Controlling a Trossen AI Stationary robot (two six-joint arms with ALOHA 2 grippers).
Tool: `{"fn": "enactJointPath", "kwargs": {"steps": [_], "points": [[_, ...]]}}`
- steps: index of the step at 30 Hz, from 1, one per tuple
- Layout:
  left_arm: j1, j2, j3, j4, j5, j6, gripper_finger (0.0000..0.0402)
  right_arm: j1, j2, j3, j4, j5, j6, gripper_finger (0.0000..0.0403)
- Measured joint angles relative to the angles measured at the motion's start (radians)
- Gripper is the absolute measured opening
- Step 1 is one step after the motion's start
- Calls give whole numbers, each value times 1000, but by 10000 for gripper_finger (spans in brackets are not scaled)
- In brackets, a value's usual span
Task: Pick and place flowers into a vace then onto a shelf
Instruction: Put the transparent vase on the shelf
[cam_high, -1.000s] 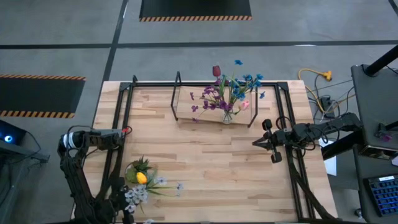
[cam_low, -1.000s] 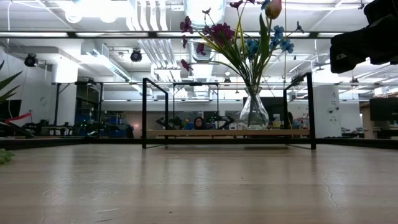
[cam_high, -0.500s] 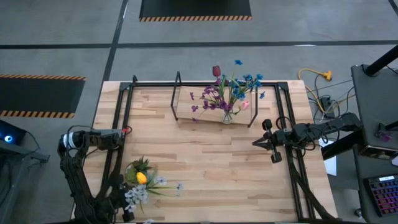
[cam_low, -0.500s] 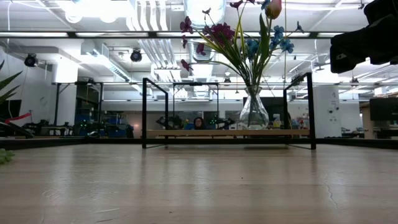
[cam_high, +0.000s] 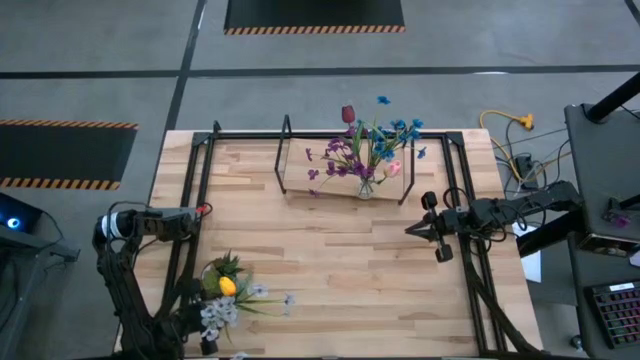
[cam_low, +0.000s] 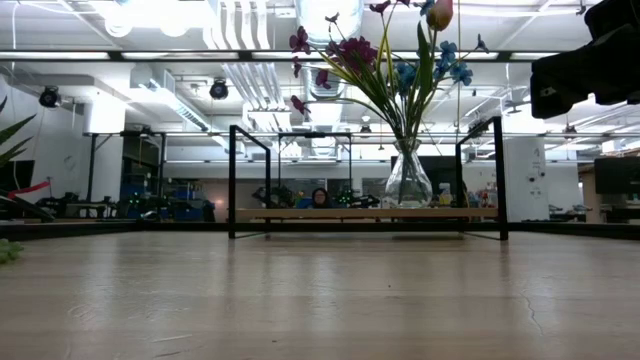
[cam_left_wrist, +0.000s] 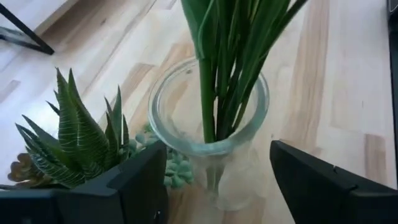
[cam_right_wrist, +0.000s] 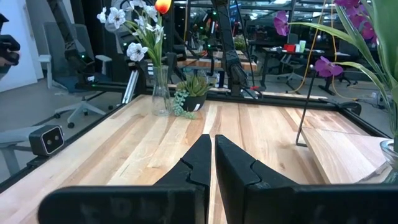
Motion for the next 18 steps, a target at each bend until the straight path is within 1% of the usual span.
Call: {"fn": "enactJointPath", "kwargs": {"steps": [2, 5, 6, 14, 18], "points": [[5, 0, -8, 11, -20, -17, 270, 0, 0, 0, 0, 0, 0, 13], [7, 0, -38, 41, -147, -34, 270, 0, 0, 0, 0, 0, 0, 13], [7, 0, -45, 45, -163, -35, 270, 0, 0, 0, 0, 0, 0, 13], [12, -1, -110, 73, -164, -46, 269, 0, 0, 0, 0, 0, 0, 13], [16, -1, -139, 97, -165, -58, 254, 0, 0, 0, 0, 0, 0, 13]]}}
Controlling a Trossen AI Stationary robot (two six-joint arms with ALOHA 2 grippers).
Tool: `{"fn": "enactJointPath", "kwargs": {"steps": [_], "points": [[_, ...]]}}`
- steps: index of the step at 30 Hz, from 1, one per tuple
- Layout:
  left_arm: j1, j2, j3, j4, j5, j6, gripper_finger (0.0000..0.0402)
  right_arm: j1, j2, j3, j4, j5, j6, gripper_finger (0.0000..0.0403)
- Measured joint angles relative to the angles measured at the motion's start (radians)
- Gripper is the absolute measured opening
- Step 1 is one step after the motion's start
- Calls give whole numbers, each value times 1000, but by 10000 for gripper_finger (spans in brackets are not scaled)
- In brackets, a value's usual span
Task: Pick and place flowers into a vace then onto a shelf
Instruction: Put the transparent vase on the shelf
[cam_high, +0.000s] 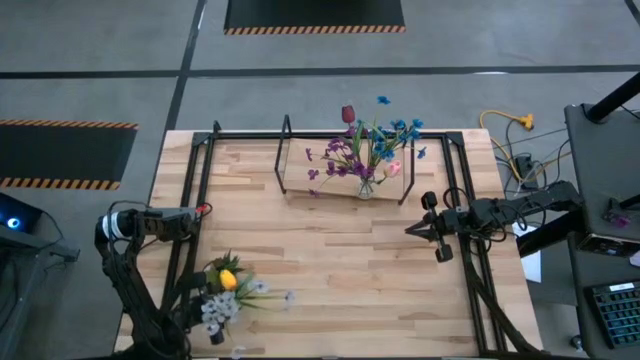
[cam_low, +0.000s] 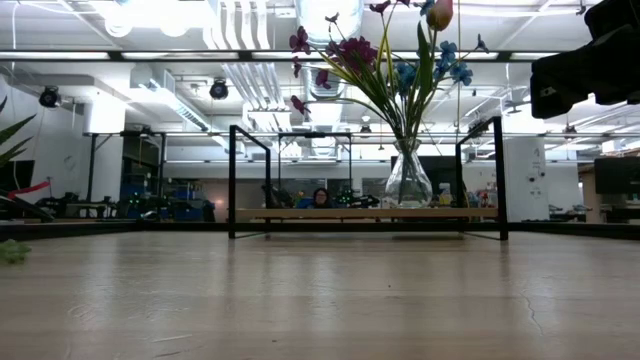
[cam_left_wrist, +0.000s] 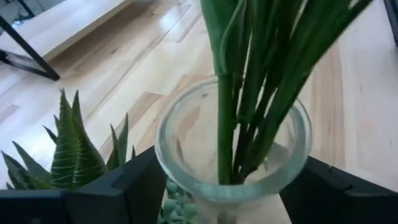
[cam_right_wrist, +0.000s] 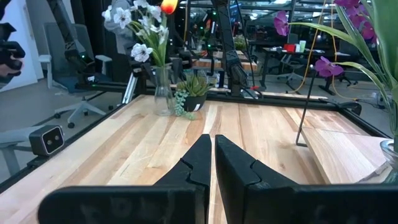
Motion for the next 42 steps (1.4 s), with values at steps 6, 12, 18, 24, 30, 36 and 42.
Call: {"fn": "enactJointPath", "kwargs": {"steps": [6, 12, 18, 24, 30, 36, 42], "points": [[0, 0, -4, -2, -2, -38, 201, 0, 0, 0, 0, 0, 0, 13], [0, 0, 0, -3, -2, -34, 157, 0, 0, 0, 0, 0, 0, 13], [0, 0, 0, -4, -5, -31, 162, 0, -1, 0, 0, 0, 0, 13], [0, -26, 31, -6, 0, -23, 163, 0, -1, 0, 0, 0, 0, 13], [8, -74, 86, -3, -69, 52, 163, 0, -1, 0, 0, 0, 0, 13], [77, -103, 118, 0, -168, 97, 163, 0, 0, 0, 0, 0, 0, 13], [199, -116, 162, 15, -167, 276, 163, 0, 0, 0, 1, 0, 0, 13]]}}
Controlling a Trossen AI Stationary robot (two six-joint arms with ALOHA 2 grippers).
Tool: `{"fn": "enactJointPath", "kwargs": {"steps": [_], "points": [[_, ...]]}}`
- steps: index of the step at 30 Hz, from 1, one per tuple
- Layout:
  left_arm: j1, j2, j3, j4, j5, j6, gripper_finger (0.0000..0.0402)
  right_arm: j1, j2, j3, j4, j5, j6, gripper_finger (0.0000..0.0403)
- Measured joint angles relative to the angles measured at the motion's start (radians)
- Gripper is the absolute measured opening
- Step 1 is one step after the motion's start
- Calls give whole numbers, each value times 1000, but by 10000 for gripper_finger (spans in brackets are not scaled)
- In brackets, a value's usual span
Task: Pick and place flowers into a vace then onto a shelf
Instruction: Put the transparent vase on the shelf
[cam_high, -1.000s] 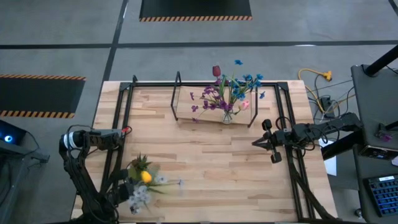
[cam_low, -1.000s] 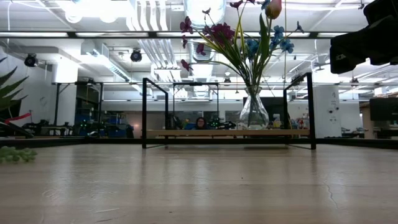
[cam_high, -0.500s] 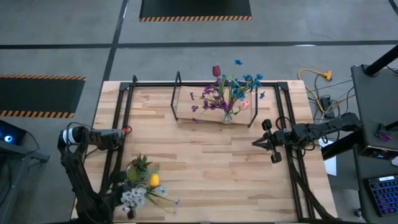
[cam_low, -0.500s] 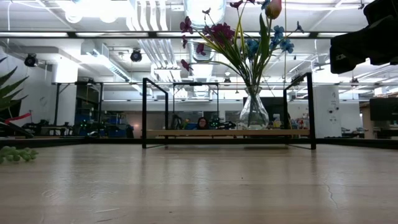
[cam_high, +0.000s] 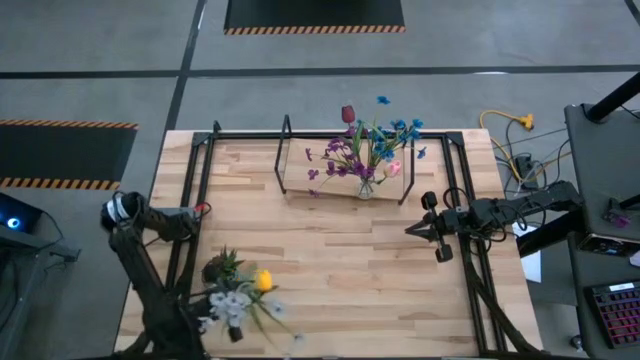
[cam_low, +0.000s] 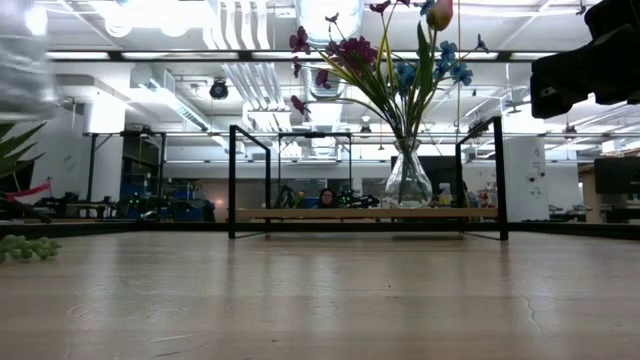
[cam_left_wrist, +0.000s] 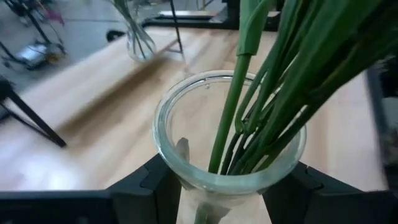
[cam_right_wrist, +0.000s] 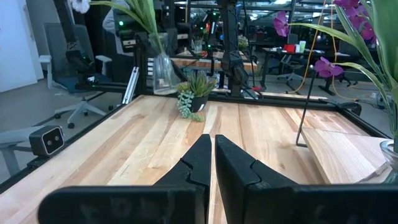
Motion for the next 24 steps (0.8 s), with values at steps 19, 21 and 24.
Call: {"fn": "enactJointPath", "kwargs": {"steps": [19, 21, 24], "points": [[440, -2, 289, 23, -52, 587, 163, 0, 0, 0, 8, 0, -1, 13], [472, -2, 328, 28, -50, 643, 163, 0, 0, 0, 8, 0, 0, 13], [514, -2, 394, 50, -54, 728, 163, 0, 0, 0, 8, 0, 0, 13]]}}
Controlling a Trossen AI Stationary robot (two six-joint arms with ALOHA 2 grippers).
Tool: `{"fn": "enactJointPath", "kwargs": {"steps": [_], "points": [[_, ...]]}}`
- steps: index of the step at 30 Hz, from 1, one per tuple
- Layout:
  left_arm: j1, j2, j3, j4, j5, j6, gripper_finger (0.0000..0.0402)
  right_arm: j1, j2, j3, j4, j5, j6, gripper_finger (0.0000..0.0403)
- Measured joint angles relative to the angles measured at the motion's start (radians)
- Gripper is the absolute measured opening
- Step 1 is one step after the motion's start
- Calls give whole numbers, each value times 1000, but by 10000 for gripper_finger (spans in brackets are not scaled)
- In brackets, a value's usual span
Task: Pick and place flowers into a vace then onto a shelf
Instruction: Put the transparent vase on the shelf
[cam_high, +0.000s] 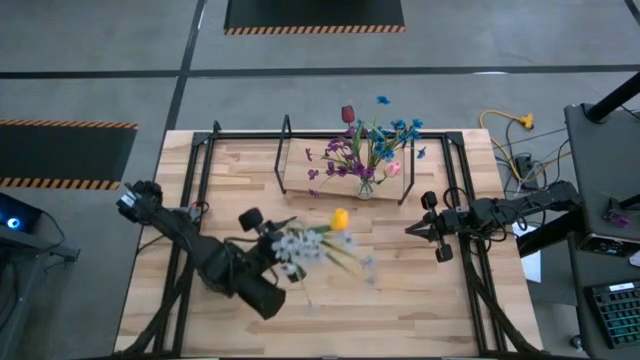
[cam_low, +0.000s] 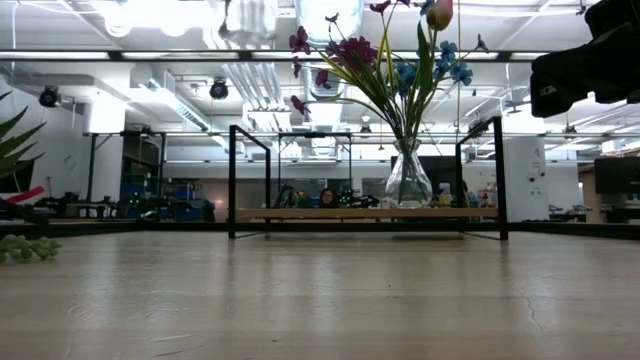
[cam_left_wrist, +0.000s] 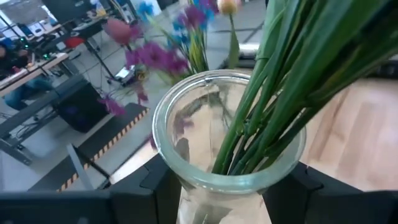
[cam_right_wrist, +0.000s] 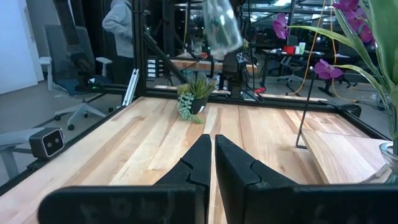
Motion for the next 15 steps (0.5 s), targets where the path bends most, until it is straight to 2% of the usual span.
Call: {"fn": "enactJointPath", "kwargs": {"steps": [5, 10, 15], "points": [[67, -1, 68, 166, 10, 191, 163, 0, 0, 0, 0, 0, 0, 13], [143, -1, 94, 365, 155, 437, 163, 0, 0, 0, 0, 0, 0, 13], [197, -1, 95, 570, 171, 671, 163, 0, 0, 0, 0, 0, 0, 13]]}}
